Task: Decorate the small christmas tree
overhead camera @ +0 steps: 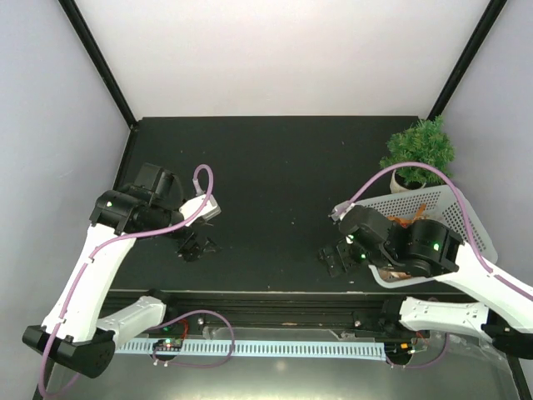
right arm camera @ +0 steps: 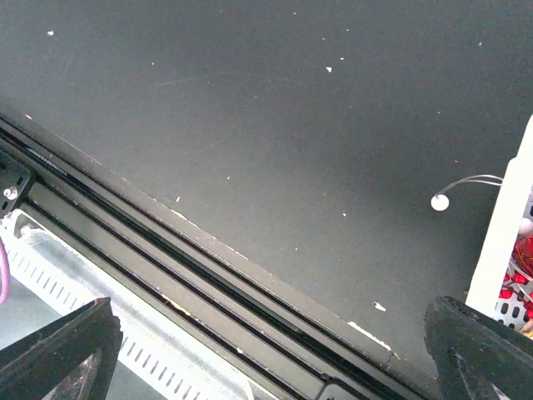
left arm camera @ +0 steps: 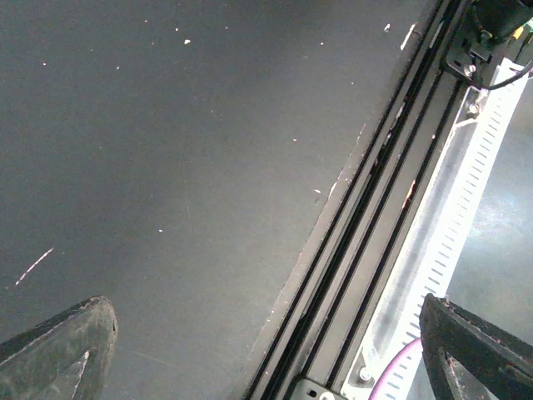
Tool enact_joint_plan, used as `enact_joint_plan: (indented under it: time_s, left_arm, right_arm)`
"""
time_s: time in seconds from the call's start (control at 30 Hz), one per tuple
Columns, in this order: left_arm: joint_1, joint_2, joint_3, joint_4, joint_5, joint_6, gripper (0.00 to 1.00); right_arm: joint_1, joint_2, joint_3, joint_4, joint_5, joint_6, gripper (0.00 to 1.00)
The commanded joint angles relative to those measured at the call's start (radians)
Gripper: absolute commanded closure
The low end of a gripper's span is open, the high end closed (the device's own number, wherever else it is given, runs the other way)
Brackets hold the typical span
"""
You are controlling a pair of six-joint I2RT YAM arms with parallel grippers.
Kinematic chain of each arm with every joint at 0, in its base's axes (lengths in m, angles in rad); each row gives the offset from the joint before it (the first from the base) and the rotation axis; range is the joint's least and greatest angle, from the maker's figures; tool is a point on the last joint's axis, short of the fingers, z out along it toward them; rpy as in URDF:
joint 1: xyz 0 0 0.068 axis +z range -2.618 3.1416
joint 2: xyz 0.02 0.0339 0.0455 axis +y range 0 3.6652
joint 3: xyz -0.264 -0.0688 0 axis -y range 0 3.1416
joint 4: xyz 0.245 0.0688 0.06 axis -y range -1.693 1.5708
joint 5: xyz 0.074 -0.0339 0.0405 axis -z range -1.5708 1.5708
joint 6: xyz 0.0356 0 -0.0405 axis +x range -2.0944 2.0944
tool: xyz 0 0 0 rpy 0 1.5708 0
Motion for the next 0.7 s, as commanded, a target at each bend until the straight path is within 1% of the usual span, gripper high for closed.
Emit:
enact_joint_plan:
  time_s: [0.0, 0.33, 0.43, 0.5, 0.6, 0.67]
  left_arm:
    - [-0.004, -0.023, 0.008, -0.024, -0.003, 0.009, 0.01]
    - [-0.004, -0.037, 0.011, -0.028, -0.008, 0.005, 0.01]
    - [-0.004, -0.036, 0.012, -0.024, -0.016, 0.002, 0.01]
    - [-0.002, -0.025, 0.041, -0.016, -0.057, -0.028, 0.01]
    - [0.014, 0.007, 0.093, -0.006, -0.058, -0.061, 0.01]
    - [0.024, 0.044, 0.126, 0.001, -0.037, -0.082, 0.01]
  right_arm:
    - [-0.002, -0.039, -0.018, 0.025, 0.017, 0.017, 0.0]
    - [-0.002, -0.035, -0.027, 0.025, -0.004, 0.019, 0.0]
    - [-0.002, -0.029, -0.024, 0.021, 0.03, 0.026, 0.0]
    - [-0.002, -0.013, -0.01, 0.004, 0.1, 0.051, 0.0]
    - [-0.006, 0.038, 0.09, -0.019, 0.207, 0.065, 0.0]
    - [-0.052, 0.083, 0.206, -0.024, 0.247, 0.04, 0.0]
